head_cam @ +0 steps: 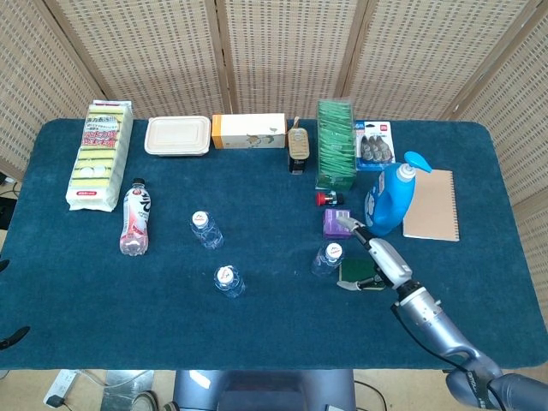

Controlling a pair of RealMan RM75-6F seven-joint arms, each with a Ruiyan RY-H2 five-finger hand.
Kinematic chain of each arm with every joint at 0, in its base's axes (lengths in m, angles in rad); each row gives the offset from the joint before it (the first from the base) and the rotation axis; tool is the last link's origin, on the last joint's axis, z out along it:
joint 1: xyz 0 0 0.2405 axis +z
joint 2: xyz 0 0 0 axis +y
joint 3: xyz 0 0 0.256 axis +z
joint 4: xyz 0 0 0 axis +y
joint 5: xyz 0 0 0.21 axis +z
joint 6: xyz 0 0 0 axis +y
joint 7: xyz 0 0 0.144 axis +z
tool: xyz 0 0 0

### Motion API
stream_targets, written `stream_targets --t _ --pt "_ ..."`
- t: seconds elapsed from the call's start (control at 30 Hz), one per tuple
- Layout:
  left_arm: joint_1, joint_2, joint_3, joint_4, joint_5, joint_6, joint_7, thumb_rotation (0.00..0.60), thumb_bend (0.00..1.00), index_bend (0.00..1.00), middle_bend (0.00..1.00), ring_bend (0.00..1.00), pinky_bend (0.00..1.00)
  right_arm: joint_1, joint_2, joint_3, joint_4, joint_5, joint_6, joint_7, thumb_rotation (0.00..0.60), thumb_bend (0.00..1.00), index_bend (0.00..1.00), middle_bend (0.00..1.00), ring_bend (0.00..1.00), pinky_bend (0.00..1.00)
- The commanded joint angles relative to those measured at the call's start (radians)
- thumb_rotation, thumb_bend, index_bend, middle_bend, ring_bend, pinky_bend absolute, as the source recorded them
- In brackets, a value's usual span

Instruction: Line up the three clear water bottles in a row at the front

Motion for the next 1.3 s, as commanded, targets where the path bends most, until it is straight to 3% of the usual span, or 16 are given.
stream_targets --t 0.03,0.27,0.5,0.6,0.9,1.3 --pt "-0.002 0.001 0.001 0.001 0.001 -0.003 -0.002 0.6 0.16 0.0 0.0 0.0 0.0 0.017 -0.031 0.014 0.012 0.029 -0.014 -0.029 0.6 0.0 0.08 0.13 0.11 0.18" --pt "0.002 0.003 0.004 0.006 0.002 0.003 -0.02 0.6 0.16 0.0 0.0 0.0 0.0 0.055 -0.087 0.029 0.044 0.095 -0.076 -0.045 0.6 0.01 0.13 0.24 0.2 0.26" --pt "0.001 0.004 0.006 0.01 0.006 0.003 -0.03 0.6 0.16 0.0 0.0 0.0 0.0 0.051 -0.102 0.026 0.044 0.103 -0.05 -0.061 0.6 0.13 0.37 0.43 0.39 0.58" --pt "0.002 0.005 0.007 0.01 0.01 0.005 -0.034 0.6 0.16 0.0 0.0 0.0 0.0 0.048 -0.102 0.019 0.04 0.097 -0.038 -0.063 0.6 0.17 0.44 0.49 0.44 0.65" --pt "0.0 0.009 0.011 0.013 0.014 0.005 -0.05 0.6 0.16 0.0 0.0 0.0 0.0 0.036 -0.077 0.0 -0.014 0.072 0.006 -0.088 0.6 0.26 0.48 0.52 0.48 0.68" --pt "0.002 0.012 0.014 0.023 0.022 0.012 -0.074 0.6 0.16 0.0 0.0 0.0 0.0 0.039 -0.063 -0.022 -0.055 0.075 -0.007 -0.149 0.6 0.27 0.48 0.52 0.47 0.68"
